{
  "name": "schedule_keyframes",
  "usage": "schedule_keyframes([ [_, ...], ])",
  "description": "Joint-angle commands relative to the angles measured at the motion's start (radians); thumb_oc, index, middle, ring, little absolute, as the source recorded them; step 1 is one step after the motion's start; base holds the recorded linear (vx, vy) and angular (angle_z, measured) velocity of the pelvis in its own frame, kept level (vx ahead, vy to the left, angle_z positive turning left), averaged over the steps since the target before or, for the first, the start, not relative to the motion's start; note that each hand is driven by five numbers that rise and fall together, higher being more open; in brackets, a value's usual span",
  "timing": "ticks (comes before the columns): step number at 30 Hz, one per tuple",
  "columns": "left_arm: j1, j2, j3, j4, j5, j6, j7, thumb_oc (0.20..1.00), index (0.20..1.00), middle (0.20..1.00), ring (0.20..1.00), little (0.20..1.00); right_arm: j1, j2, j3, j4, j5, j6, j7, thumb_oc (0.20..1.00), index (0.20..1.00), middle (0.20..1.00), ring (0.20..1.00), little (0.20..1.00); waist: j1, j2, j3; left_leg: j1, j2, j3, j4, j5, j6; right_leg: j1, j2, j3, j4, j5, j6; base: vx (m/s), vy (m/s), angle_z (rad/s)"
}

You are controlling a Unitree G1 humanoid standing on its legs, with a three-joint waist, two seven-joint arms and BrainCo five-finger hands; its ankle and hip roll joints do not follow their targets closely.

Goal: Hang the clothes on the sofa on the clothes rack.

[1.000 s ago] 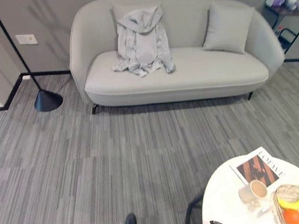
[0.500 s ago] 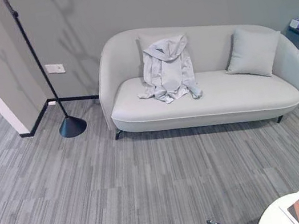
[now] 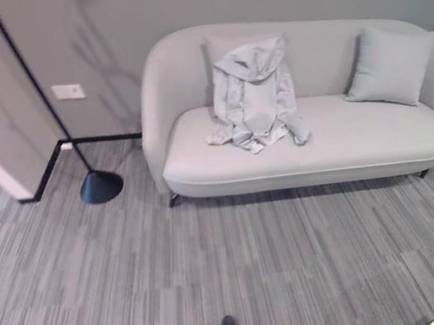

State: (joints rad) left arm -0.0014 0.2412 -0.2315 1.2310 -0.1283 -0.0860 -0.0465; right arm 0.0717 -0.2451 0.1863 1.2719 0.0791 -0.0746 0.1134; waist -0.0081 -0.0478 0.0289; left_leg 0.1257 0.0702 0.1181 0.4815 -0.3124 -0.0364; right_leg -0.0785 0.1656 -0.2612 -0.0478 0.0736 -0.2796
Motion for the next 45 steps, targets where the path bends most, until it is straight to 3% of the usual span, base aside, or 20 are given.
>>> schedule_keyframes([
  [1, -0.053, 0.0, -0.01, -0.003, 0.023, -0.005, -0.011, 1.0, 1.0, 1.0, 1.0, 1.0, -0.047, -0.02, -0.01, -0.011, 0.01, -0.024, -0.009, 1.0, 1.0, 1.0, 1.0, 1.0, 0.023, 0.005, 0.008, 0.016, 0.126, -0.067, -0.143, 0.377, 0.029, 0.042, -0.21, 0.103, -0.039, 0.055, 0.311, 0.21, -0.376, -0.74],
  [2, -0.06, 0.006, -0.008, -0.027, 0.01, -0.006, -0.018, 1.0, 1.0, 1.0, 1.0, 1.0, -0.05, -0.032, -0.017, -0.032, 0.02, -0.022, -0.016, 1.0, 1.0, 1.0, 1.0, 1.0, 0.05, -0.027, 0.05, -0.097, 0.113, -0.087, 0.087, 0.336, 0.046, 0.088, -0.226, 0.112, -0.039, 0.057, 0.296, 0.12, -0.293, -0.78],
  [4, -0.068, 0.01, -0.01, -0.02, 0.002, -0.011, -0.013, 1.0, 1.0, 1.0, 1.0, 1.0, -0.069, -0.044, -0.01, -0.045, 0.019, -0.018, -0.021, 1.0, 1.0, 1.0, 1.0, 1.0, 0.077, -0.029, 0.083, -0.187, 0.093, -0.086, 0.168, 0.304, 0.05, 0.129, -0.209, 0.126, -0.039, 0.028, 0.288, 0.18, -0.259, -0.28],
  [6, -0.07, 0.015, -0.008, -0.026, -0.003, -0.009, -0.016, 1.0, 1.0, 1.0, 1.0, 1.0, -0.068, -0.042, -0.015, -0.052, 0.018, -0.019, -0.021, 1.0, 1.0, 1.0, 1.0, 1.0, 0.102, -0.026, 0.089, -0.246, 0.057, -0.071, 0.07, 0.302, 0.037, 0.155, -0.188, 0.147, -0.039, 0.014, 0.29, 0.22, -0.088, -0.31],
  [8, -0.064, 0.022, -0.003, -0.03, -0.007, -0.01, -0.015, 1.0, 1.0, 1.0, 1.0, 1.0, -0.07, -0.045, -0.02, -0.056, 0.019, -0.021, -0.02, 1.0, 1.0, 1.0, 1.0, 1.0, 0.124, -0.015, 0.091, -0.248, 0.017, -0.055, -0.124, 0.314, 0.021, 0.17, -0.164, 0.162, -0.039, 0.004, 0.294, 0.27, -0.015, -0.57],
  [10, -0.068, 0.025, 0.005, -0.032, -0.005, -0.008, -0.016, 1.0, 1.0, 1.0, 1.0, 1.0, -0.089, -0.041, -0.013, -0.051, 0.017, -0.02, -0.019, 1.0, 1.0, 1.0, 1.0, 1.0, 0.165, 0.013, 0.087, -0.283, -0.049, -0.045, -0.403, 0.37, 0.007, 0.199, -0.12, 0.184, -0.039, -0.009, 0.294, 0.31, 0.026, -0.19],
  [12, -0.076, 0.031, -0.004, -0.024, -0.002, -0.009, -0.013, 1.0, 1.0, 1.0, 1.0, 1.0, -0.102, -0.036, -0.005, -0.047, 0.024, -0.02, -0.02, 1.0, 1.0, 1.0, 1.0, 1.0, 0.199, 0.018, 0.105, -0.339, -0.082, -0.013, -0.553, 0.391, 0.003, 0.232, -0.108, 0.195, -0.039, -0.024, 0.294, 0.27, 0.025, 0.15],
  [13, -0.079, 0.032, -0.007, -0.015, -0.002, -0.009, -0.014, 1.0, 1.0, 1.0, 1.0, 1.0, -0.114, -0.03, 0.0, -0.047, 0.028, -0.019, -0.019, 1.0, 1.0, 1.0, 1.0, 1.0, 0.211, 0.019, 0.112, -0.369, -0.088, 0.007, -0.56, 0.39, -0.001, 0.25, -0.104, 0.202, -0.039, -0.022, 0.294, 0.33, 0.049, -0.12],
  [16, -0.07, 0.033, 0.014, 0.015, 0.01, -0.004, -0.018, 1.0, 1.0, 1.0, 1.0, 1.0, -0.13, -0.013, 0.019, -0.042, 0.023, -0.016, -0.012, 1.0, 1.0, 1.0, 1.0, 1.0, 0.218, 0.034, 0.07, -0.312, -0.097, -0.032, -0.569, 0.404, -0.006, 0.259, -0.093, 0.219, -0.039, -0.027, 0.29, 0.33, 0.103, -0.56],
  [20, -0.044, 0.035, 0.042, 0.075, 0.034, -0.007, -0.016, 1.0, 1.0, 1.0, 1.0, 1.0, -0.166, 0.023, 0.067, -0.026, 0.003, -0.014, 0.003, 1.0, 1.0, 1.0, 1.0, 1.0, 0.249, -0.019, -0.019, -0.251, -0.122, -0.011, -0.569, 0.39, 0.008, 0.325, -0.172, 0.192, -0.032, 0.041, 0.295, 0.33, 0.138, -0.58],
  [21, -0.044, 0.035, 0.042, 0.075, 0.034, -0.007, -0.016, 1.0, 1.0, 1.0, 1.0, 1.0, -0.166, 0.024, 0.068, -0.026, 0.003, -0.014, 0.003, 1.0, 1.0, 1.0, 1.0, 1.0, 0.249, -0.02, -0.017, -0.249, -0.122, -0.01, -0.569, 0.39, 0.008, 0.328, -0.174, 0.193, -0.034, 0.041, 0.295, 0.3, 0.166, -0.75],
  [22, -0.044, 0.04, 0.051, 0.076, 0.038, -0.006, -0.016, 1.0, 1.0, 1.0, 1.0, 1.0, -0.172, 0.024, 0.085, -0.031, -0.008, -0.013, 0.009, 1.0, 1.0, 1.0, 1.0, 1.0, 0.249, -0.012, -0.025, -0.212, -0.113, -0.003, -0.569, 0.387, 0.011, 0.309, -0.197, 0.171, 0.106, 0.036, 0.304, 0.25, 0.18, -0.72],
  [25, -0.052, 0.037, 0.06, 0.061, 0.028, -0.009, -0.006, 1.0, 1.0, 1.0, 1.0, 1.0, -0.18, 0.017, 0.086, -0.058, -0.011, -0.006, 0.017, 1.0, 1.0, 1.0, 1.0, 1.0, 0.213, 0.055, 0.015, -0.118, -0.067, -0.009, -0.569, 0.385, 0.011, 0.223, -0.185, 0.155, 0.381, 0.001, 0.31, 0.23, 0.2, -0.31],
  [26, -0.059, 0.042, 0.063, 0.058, 0.028, -0.006, -0.003, 1.0, 1.0, 1.0, 1.0, 1.0, -0.179, 0.022, 0.085, -0.067, -0.006, -0.002, 0.018, 1.0, 1.0, 1.0, 1.0, 1.0, 0.194, 0.074, 0.035, -0.064, -0.053, -0.007, -0.569, 0.374, 0.008, 0.191, -0.234, 0.118, 0.429, -0.019, 0.295, 0.28, 0.054, -0.11],
  [27, -0.066, 0.044, 0.068, 0.048, 0.026, -0.004, -0.001, 1.0, 1.0, 1.0, 1.0, 1.0, -0.172, 0.024, 0.083, -0.063, -0.007, -0.003, 0.014, 1.0, 1.0, 1.0, 1.0, 1.0, 0.196, 0.066, 0.038, -0.047, -0.06, -0.02, -0.569, 0.354, 0.006, 0.192, -0.3, 0.078, 0.326, -0.021, 0.287, 0.28, -0.036, 0.01],
  [31, -0.074, 0.038, 0.067, 0.026, 0.017, 0.0, 0.003, 1.0, 1.0, 1.0, 1.0, 1.0, -0.162, 0.032, 0.079, -0.052, -0.008, 0.002, 0.009, 1.0, 1.0, 1.0, 1.0, 1.0, 0.19, 0.066, 0.026, -0.039, -0.057, -0.068, -0.569, 0.333, -0.002, 0.15, -0.382, 0.074, 0.032, -0.011, 0.283, 0.19, -0.094, 0.35],
  [35, -0.09, 0.045, 0.056, 0.018, 0.007, -0.004, 0.014, 1.0, 1.0, 1.0, 1.0, 1.0, -0.165, 0.041, 0.089, -0.058, -0.003, 0.007, 0.01, 1.0, 1.0, 1.0, 1.0, 1.0, 0.16, 0.076, 0.056, -0.005, -0.023, -0.089, -0.569, 0.328, -0.003, 0.06, -0.435, 0.132, -0.039, 0.011, 0.303, 0.11, -0.123, 0.17],
  [39, -0.09, 0.043, 0.051, 0.026, 0.006, -0.013, 0.015, 1.0, 1.0, 1.0, 1.0, 1.0, -0.163, 0.037, 0.1, -0.062, -0.012, 0.001, 0.007, 1.0, 1.0, 1.0, 1.0, 1.0, 0.163, 0.029, 0.044, -0.007, 0.008, -0.082, -0.569, 0.338, -0.007, 0.097, -0.409, 0.125, -0.039, 0.017, 0.317, 0.13, -0.355, 0.61],
  [42, -0.065, 0.027, 0.051, 0.036, 0.015, -0.016, 0.013, 1.0, 1.0, 1.0, 1.0, 1.0, -0.164, 0.006, 0.097, -0.049, -0.017, -0.009, 0.002, 1.0, 1.0, 1.0, 1.0, 1.0, 0.159, 0.033, 0.012, -0.012, 0.077, -0.077, -0.569, 0.366, -0.012, 0.108, -0.356, 0.101, -0.039, 0.002, 0.326, 0.15, -0.384, 0.05],
  [45, -0.065, 0.027, 0.051, 0.036, 0.015, -0.016, 0.013, 1.0, 1.0, 1.0, 1.0, 1.0, -0.163, 0.006, 0.097, -0.049, -0.017, -0.009, 0.002, 1.0, 1.0, 1.0, 1.0, 1.0, 0.159, 0.034, 0.011, -0.012, 0.078, -0.077, -0.569, 0.366, -0.012, 0.108, -0.356, 0.101, -0.039, 0.002, 0.326, 0.02, -0.046, -0.34],
])
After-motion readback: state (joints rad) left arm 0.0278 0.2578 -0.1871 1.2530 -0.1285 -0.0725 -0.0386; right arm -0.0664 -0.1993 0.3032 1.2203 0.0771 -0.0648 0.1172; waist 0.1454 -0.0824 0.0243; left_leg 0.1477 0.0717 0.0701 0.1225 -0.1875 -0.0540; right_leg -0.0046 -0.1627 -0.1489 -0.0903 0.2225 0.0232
